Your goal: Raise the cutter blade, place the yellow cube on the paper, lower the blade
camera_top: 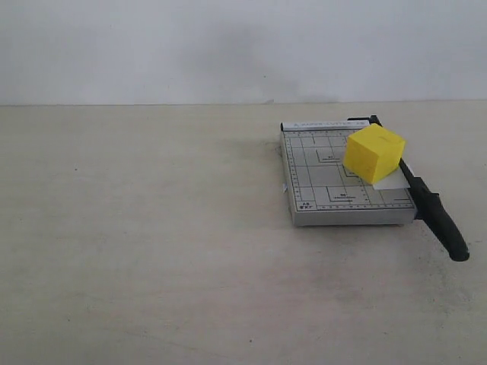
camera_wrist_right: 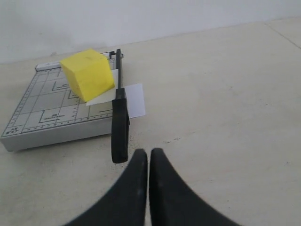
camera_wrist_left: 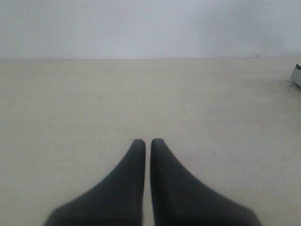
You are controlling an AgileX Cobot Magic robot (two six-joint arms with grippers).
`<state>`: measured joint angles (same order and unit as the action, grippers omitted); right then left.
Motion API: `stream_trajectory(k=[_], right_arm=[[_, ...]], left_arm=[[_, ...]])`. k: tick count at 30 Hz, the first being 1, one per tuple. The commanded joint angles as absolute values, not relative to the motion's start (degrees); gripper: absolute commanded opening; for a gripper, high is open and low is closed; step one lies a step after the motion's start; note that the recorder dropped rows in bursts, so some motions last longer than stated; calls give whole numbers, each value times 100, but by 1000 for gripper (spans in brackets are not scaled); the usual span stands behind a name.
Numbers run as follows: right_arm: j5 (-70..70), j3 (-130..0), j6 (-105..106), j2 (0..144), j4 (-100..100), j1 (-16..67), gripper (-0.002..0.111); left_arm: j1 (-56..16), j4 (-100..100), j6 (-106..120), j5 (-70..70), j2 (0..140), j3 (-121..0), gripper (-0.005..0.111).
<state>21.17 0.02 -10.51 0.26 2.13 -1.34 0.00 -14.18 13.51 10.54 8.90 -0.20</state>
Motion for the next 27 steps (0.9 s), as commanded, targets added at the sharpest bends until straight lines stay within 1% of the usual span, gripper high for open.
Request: stream_trajectory(k=[1,19,24,27], right_arm=[[2106,0,-695,0,193,-132,0],[2106,0,-719,0,193,-143,0],[2106,0,-719,0,193,-143,0],[2106,0,-719,0,193,-143,0]], left_arm=[[2,-1445,1357,1031,853,0,5],[2,-1445,1357,1031,853,0,5],[-9,-1434,1357,1072,194,0,5],[-9,-1510,1292,1712,0,0,5]])
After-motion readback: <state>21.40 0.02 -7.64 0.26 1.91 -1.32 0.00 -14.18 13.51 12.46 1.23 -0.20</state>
